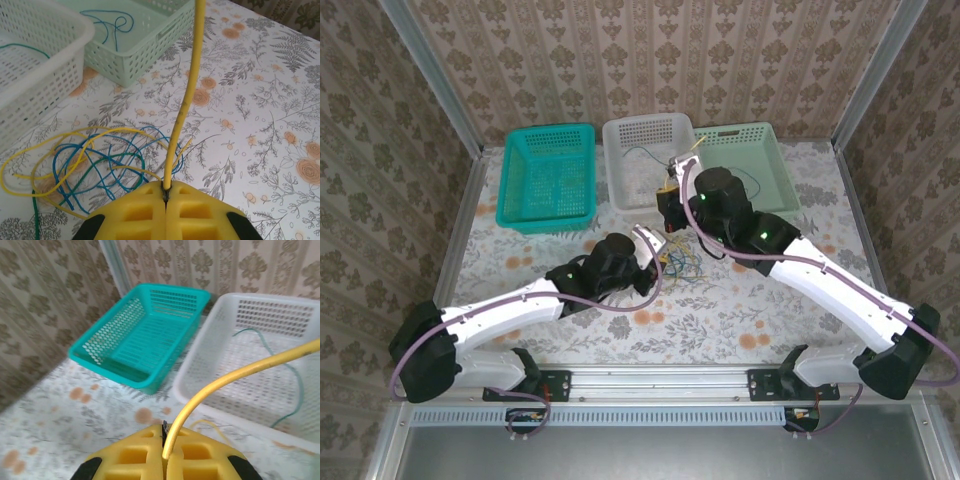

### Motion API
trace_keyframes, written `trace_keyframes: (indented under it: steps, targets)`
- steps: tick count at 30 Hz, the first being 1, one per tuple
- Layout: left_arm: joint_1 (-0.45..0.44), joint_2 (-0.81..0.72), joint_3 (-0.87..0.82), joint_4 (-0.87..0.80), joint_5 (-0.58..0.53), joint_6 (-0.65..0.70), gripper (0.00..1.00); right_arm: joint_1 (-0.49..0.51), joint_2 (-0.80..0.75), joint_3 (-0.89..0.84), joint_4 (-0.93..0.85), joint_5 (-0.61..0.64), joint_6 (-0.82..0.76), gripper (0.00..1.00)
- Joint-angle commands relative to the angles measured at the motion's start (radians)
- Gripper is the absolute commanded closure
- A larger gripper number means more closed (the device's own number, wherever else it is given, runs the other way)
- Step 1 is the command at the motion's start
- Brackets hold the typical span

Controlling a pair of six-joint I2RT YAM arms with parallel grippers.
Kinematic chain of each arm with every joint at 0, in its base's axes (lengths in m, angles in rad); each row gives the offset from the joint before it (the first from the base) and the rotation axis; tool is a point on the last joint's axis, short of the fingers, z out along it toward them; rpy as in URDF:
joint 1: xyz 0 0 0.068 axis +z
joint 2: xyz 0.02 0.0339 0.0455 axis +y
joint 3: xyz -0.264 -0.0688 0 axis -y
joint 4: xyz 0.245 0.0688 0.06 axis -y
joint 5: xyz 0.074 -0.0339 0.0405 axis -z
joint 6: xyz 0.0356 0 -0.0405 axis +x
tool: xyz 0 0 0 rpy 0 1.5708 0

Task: Untangle the cables

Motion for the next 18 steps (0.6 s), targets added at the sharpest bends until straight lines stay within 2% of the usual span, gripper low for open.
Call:
trace_keyframes:
  steps: [1, 3, 4, 5, 6, 7, 8, 9, 10, 12, 13, 15, 18]
  targets:
    - [0.018, -0.002, -0.003, 0.010, 0.046, -0.041, 1.00, 0.004, -0.044, -0.025, 0.036, 0.159, -0.130, 1.00]
    - [0.024, 0.001, 0.000, 0.007, 0.053, -0.042, 1.00, 0.005, -0.047, -0.027, 0.039, 0.168, -0.138, 1.00]
    - [0.026, 0.003, 0.003, 0.006, 0.055, -0.043, 1.00, 0.004, -0.045, -0.023, 0.033, 0.168, -0.139, 0.96]
    - [0.026, 0.004, 0.005, 0.007, 0.056, -0.041, 1.00, 0.005, -0.043, -0.018, 0.026, 0.170, -0.133, 0.79]
    - [0.027, 0.004, 0.008, 0.005, 0.056, -0.040, 1.00, 0.001, -0.041, -0.010, 0.018, 0.169, -0.117, 0.66]
    - [0.028, 0.003, 0.010, 0.005, 0.054, -0.039, 1.00, -0.007, -0.038, 0.002, 0.003, 0.160, -0.097, 0.61]
    - [0.028, 0.002, 0.010, 0.005, 0.050, -0.039, 1.00, -0.023, -0.031, 0.022, -0.027, 0.141, -0.058, 0.51]
    - [0.029, 0.000, 0.012, 0.006, 0.045, -0.039, 1.00, -0.049, -0.026, 0.046, -0.066, 0.111, -0.004, 0.32]
    - [0.031, -0.001, 0.013, 0.005, 0.042, -0.040, 1.00, -0.080, -0.019, 0.074, -0.105, 0.078, 0.054, 0.19]
    - [0.043, -0.009, 0.013, 0.006, 0.033, -0.052, 1.00, -0.187, -0.021, 0.106, -0.175, -0.039, 0.205, 0.05]
    - [0.051, -0.014, 0.010, 0.006, 0.020, -0.066, 1.00, -0.235, -0.037, 0.093, -0.170, -0.096, 0.261, 0.01]
    - [0.075, -0.028, 0.003, 0.008, 0.000, -0.098, 1.00, -0.305, -0.102, 0.008, -0.094, -0.178, 0.332, 0.00]
    - [0.118, -0.053, -0.018, 0.051, 0.007, -0.145, 1.00, -0.309, -0.172, -0.081, -0.069, -0.169, 0.303, 0.00]
